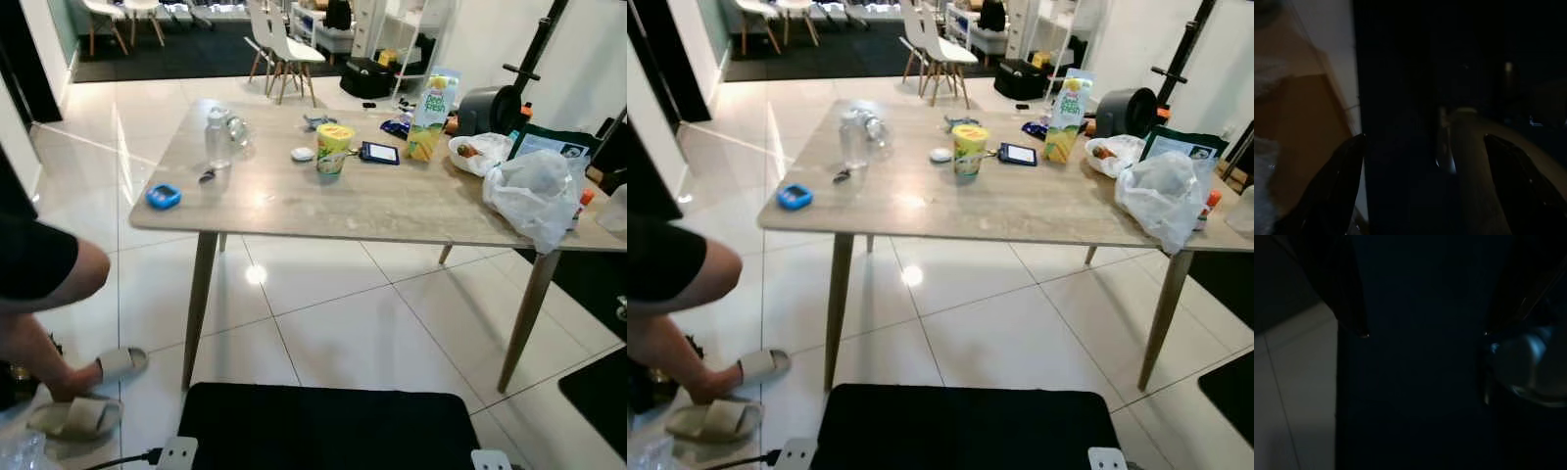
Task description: Restocking fridge
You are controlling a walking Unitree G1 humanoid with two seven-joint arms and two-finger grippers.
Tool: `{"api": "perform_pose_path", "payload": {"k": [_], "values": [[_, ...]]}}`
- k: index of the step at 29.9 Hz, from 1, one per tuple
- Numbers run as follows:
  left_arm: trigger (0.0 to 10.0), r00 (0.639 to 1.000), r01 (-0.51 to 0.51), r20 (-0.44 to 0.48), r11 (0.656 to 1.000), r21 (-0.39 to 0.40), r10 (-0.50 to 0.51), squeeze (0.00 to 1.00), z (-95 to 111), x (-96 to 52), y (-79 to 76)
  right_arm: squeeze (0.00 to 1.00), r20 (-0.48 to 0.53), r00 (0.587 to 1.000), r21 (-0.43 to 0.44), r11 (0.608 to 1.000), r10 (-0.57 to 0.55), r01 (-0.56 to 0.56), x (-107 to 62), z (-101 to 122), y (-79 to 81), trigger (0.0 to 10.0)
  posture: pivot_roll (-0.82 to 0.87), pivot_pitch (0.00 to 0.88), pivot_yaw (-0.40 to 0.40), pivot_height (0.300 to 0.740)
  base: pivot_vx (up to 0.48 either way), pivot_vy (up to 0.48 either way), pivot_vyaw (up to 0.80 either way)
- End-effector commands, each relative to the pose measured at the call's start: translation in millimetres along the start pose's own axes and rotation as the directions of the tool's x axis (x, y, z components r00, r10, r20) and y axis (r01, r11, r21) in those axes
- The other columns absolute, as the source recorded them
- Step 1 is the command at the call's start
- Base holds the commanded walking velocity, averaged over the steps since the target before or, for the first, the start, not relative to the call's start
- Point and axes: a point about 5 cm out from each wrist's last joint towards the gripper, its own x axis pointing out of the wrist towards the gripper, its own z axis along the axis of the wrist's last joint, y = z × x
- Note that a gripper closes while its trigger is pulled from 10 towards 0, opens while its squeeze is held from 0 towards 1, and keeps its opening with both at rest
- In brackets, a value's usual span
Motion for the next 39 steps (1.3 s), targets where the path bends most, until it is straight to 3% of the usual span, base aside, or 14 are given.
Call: {"api": "perform_pose_path", "payload": {"k": [1,27,34,39], "values": [[10.0,1.000,0.003,-0.021,1.000,0.001,-0.003,0.00,-6.6,-0.6,-1.7,0.00,0.017,1.000,0.000,1.000,-0.005,0.005,0.5,5.6,-1.2,10.0,0.08,0.000,-0.020,0.740,0.292,0.000,0.00],[10.0,1.000,-0.006,-0.020,1.000,-0.015,0.005,0.00,-7.7,-0.9,-0.8,0.00,0.021,1.000,-0.006,1.000,-0.012,0.012,0.4,9.0,-6.1,10.0,0.09,0.000,-0.020,0.740,0.293,0.000,0.00],[10.0,1.000,-0.001,-0.014,0.999,-0.040,0.001,0.00,-7.7,-1.0,-1.0,0.00,0.016,1.000,-0.005,1.000,-0.014,0.014,0.4,8.3,-6.3,10.0,0.09,0.000,-0.019,0.740,0.000,0.000,0.00],[10.0,1.000,0.001,-0.013,0.999,-0.034,-0.001,0.00,-7.0,-1.0,-0.7,0.00,0.005,1.000,-0.004,1.000,-0.012,0.013,0.2,6.7,-6.9,10.0,0.09,0.000,-0.020,0.740,0.000,0.000,-0.76]]}}
